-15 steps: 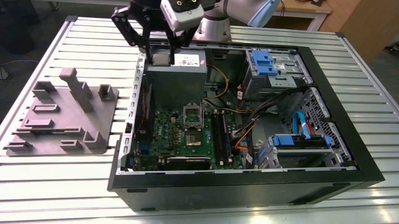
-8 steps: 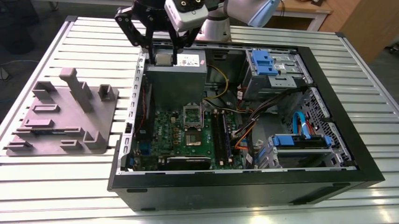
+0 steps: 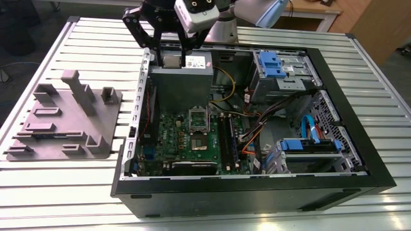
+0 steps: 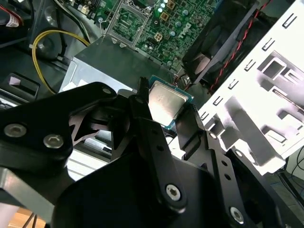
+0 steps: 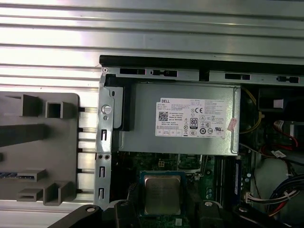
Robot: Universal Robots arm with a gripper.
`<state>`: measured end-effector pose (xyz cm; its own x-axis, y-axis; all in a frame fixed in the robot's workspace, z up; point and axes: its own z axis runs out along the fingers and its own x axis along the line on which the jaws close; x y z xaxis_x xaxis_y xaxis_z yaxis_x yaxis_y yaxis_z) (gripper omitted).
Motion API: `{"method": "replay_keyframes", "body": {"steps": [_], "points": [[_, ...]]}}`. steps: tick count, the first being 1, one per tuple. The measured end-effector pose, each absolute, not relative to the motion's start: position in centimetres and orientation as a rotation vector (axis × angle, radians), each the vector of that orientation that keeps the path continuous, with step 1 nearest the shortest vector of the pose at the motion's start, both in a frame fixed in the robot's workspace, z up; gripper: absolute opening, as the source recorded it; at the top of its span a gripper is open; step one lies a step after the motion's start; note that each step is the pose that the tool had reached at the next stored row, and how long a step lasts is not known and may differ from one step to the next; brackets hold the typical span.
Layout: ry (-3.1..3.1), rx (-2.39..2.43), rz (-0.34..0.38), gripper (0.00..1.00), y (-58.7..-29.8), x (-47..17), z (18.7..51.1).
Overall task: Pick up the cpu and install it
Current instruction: 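Pick up the cpu and move it towards the insertion slot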
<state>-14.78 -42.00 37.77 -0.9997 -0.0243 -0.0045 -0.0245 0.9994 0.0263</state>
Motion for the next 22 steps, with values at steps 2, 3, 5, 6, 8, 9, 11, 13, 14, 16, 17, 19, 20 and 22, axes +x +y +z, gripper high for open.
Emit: {"method": "replay_keyframes", "body": {"steps": [2, 3, 5, 6, 8, 9, 11, 13, 14, 16, 17, 19, 20, 22], "points": [[3.137, -0.038, 0.041, 0.47, -42.0, -14.6, 37.8], [3.137, -0.038, 0.041, 0.47, -42.0, -14.6, 37.8], [3.137, -0.038, 0.041, 0.47, -42.0, -14.4, 37.8], [3.137, -0.038, 0.041, 0.47, -42.0, -14.4, 37.8], [3.137, -0.038, 0.041, 0.47, -42.0, -14.3, 37.8], [3.137, -0.038, 0.041, 0.47, -42.0, -14.3, 37.8], [3.137, -0.038, 0.041, 0.47, -42.0, -14.2, 37.8], [3.137, -0.038, 0.041, 0.47, -42.0, -14.1, 37.8], [3.137, -0.038, 0.041, 0.47, -42.0, -14.0, 37.8], [3.137, -0.038, 0.041, 0.47, -42.0, -13.9, 37.8], [3.137, -0.038, 0.041, 0.47, -42.0, -13.9, 37.8], [3.137, -0.038, 0.041, 0.47, -42.0, -13.7, 37.8], [3.137, -0.038, 0.041, 0.47, -42.0, -13.7, 37.8], [3.137, -0.038, 0.041, 0.47, -42.0, -13.6, 37.8]]}}
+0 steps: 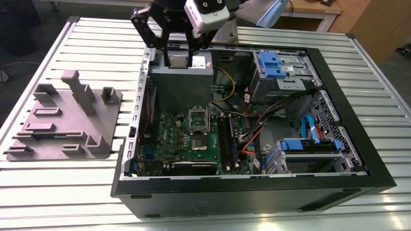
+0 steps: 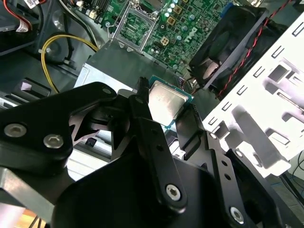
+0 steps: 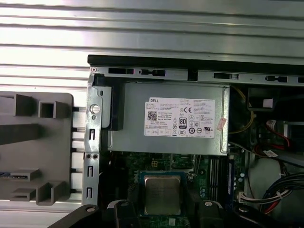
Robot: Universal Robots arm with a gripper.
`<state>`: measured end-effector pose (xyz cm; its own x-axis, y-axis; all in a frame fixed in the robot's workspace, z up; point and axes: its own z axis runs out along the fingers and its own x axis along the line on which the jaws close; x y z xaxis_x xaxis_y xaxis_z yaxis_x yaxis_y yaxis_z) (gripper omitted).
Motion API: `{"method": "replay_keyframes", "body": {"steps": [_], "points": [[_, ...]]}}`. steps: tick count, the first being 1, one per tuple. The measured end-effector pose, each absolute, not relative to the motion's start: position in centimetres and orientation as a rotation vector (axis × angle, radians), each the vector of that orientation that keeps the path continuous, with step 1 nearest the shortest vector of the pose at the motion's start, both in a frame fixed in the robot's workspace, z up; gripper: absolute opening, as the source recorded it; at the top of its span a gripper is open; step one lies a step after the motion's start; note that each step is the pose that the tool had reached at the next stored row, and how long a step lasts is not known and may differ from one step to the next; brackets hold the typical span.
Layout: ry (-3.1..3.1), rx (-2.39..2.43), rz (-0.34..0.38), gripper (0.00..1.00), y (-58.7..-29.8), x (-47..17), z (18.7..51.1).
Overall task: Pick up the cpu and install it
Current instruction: 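Pick up the cpu and move it towards the insertion slot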
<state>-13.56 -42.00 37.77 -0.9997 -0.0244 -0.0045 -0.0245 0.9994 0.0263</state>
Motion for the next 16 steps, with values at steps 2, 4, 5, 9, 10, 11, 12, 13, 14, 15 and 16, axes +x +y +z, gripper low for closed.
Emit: {"method": "replay_keyframes", "body": {"steps": [2, 4, 5, 9, 10, 11, 12, 13, 14, 15, 16], "points": [[3.137, -0.038, 0.041, 0.47, -42.0, -13.43, 37.77], [3.137, -0.038, 0.041, 0.47, -42.0, -13.3, 37.77], [3.137, -0.038, 0.041, 0.47, -42.0, -13.23, 37.77], [3.137, -0.038, 0.041, 0.47, -42.0, -12.97, 37.77], [3.137, -0.038, 0.041, 0.47, -42.0, -12.9, 37.77], [3.137, -0.038, 0.041, 0.47, -42.0, -12.83, 37.77], [3.137, -0.038, 0.041, 0.47, -42.0, -12.77, 37.77], [3.137, -0.038, 0.041, 0.47, -42.01, -12.7, 37.77], [3.137, -0.038, 0.041, 0.47, -42.0, -12.63, 37.77], [3.137, -0.038, 0.041, 0.47, -42.0, -12.57, 37.77], [3.137, -0.038, 0.041, 0.47, -42.01, -12.51, 37.77]]}}
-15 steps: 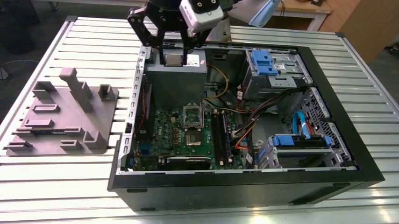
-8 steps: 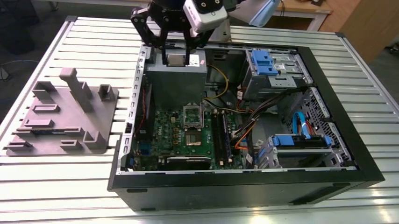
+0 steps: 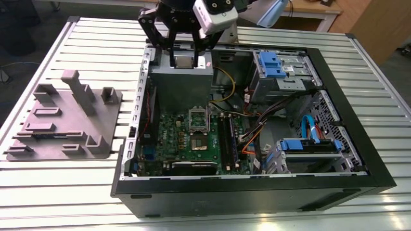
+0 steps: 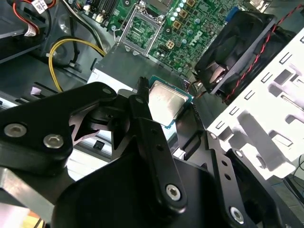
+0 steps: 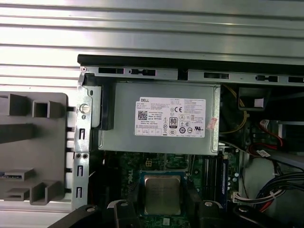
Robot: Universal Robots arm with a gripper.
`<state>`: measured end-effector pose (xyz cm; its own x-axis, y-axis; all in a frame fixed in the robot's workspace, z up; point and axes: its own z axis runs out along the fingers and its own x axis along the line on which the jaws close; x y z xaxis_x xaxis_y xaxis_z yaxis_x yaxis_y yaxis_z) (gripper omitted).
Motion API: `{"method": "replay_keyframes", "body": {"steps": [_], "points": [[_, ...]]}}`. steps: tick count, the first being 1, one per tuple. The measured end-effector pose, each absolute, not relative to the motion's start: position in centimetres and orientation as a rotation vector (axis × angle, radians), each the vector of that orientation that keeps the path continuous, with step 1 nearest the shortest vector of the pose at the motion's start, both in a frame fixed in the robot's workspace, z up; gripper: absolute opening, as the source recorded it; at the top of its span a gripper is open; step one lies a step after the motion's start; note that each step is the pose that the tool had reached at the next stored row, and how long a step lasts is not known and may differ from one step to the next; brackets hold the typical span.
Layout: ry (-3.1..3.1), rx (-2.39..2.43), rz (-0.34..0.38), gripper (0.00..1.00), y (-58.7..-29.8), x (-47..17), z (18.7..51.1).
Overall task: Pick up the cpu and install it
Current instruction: 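Pick up the cpu and move it towards the insertion slot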
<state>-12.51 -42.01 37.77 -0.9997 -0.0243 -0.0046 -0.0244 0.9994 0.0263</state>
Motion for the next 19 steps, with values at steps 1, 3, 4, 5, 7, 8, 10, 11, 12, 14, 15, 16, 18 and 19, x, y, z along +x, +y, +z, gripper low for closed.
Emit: {"method": "replay_keyframes", "body": {"steps": [1, 3, 4, 5, 7, 8, 10, 11, 12, 14, 15, 16, 18, 19], "points": [[3.137, -0.038, 0.041, 0.47, -42.01, -12.45, 37.77], [3.137, -0.038, 0.041, 0.47, -42.0, -12.33, 37.77], [3.137, -0.038, 0.041, 0.47, -42.0, -12.27, 37.77], [3.137, -0.038, 0.041, 0.47, -42.0, -12.22, 37.77], [3.137, -0.038, 0.041, 0.47, -42.01, -12.1, 37.77], [3.137, -0.038, 0.041, 0.47, -42.01, -12.04, 37.77], [3.137, -0.038, 0.041, 0.47, -42.01, -11.93, 37.77], [3.137, -0.038, 0.041, 0.47, -42.01, -11.88, 37.77], [3.137, -0.038, 0.041, 0.47, -42.01, -11.83, 37.77], [3.137, -0.038, 0.041, 0.47, -42.0, -11.74, 37.77], [3.137, -0.038, 0.041, 0.47, -42.01, -11.69, 37.77], [3.137, -0.038, 0.041, 0.47, -42.01, -11.65, 37.77], [3.137, -0.038, 0.041, 0.47, -42.0, -11.59, 37.77], [3.137, -0.038, 0.041, 0.47, -42.0, -11.58, 37.77]]}}
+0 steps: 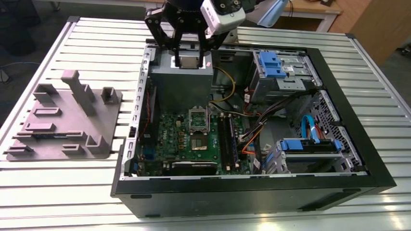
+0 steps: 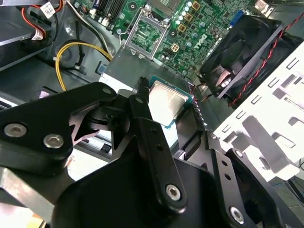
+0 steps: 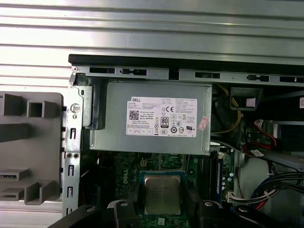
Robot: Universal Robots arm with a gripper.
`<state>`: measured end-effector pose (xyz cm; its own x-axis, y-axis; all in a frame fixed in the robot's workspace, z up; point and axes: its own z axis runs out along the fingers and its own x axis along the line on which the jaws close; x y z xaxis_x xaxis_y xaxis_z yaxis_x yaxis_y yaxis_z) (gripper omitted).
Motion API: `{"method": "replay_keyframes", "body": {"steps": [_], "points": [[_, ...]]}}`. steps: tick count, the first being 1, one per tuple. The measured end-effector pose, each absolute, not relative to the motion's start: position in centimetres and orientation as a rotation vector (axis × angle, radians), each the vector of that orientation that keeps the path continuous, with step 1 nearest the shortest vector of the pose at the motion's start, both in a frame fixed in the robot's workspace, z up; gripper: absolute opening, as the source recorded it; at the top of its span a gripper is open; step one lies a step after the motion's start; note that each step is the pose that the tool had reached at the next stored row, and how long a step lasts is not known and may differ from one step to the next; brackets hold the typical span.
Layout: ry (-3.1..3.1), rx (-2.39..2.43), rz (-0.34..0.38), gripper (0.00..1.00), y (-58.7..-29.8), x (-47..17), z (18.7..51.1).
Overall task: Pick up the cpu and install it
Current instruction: 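Pick up the cpu and move it towards the insertion slot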
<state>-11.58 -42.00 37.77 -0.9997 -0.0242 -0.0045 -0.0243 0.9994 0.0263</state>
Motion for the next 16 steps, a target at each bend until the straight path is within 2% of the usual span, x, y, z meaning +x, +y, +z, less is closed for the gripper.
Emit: {"method": "replay_keyframes", "body": {"steps": [16], "points": [[3.137, -0.038, 0.042, 0.47, -42.6, -11.54, 37.76]]}}
